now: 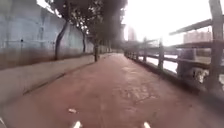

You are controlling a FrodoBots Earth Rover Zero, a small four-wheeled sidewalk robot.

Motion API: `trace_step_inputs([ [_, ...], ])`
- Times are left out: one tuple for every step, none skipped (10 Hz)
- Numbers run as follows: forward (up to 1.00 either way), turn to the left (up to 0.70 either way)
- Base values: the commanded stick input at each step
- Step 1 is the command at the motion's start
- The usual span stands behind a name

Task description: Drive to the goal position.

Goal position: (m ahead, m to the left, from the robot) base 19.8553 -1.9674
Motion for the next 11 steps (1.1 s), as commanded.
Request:
trace_step_inputs([
  [0.7,0.0],
  [0.7,0.0],
  [0.7,0.0],
  [0.7,0.0],
  [0.7,0.0],
  [0.7,0.0],
  [0.7,0.0],
  [0.7,0.0],
  [0.7,0.0],
  [0.7,0.0],
  [0.7,0.0],
])
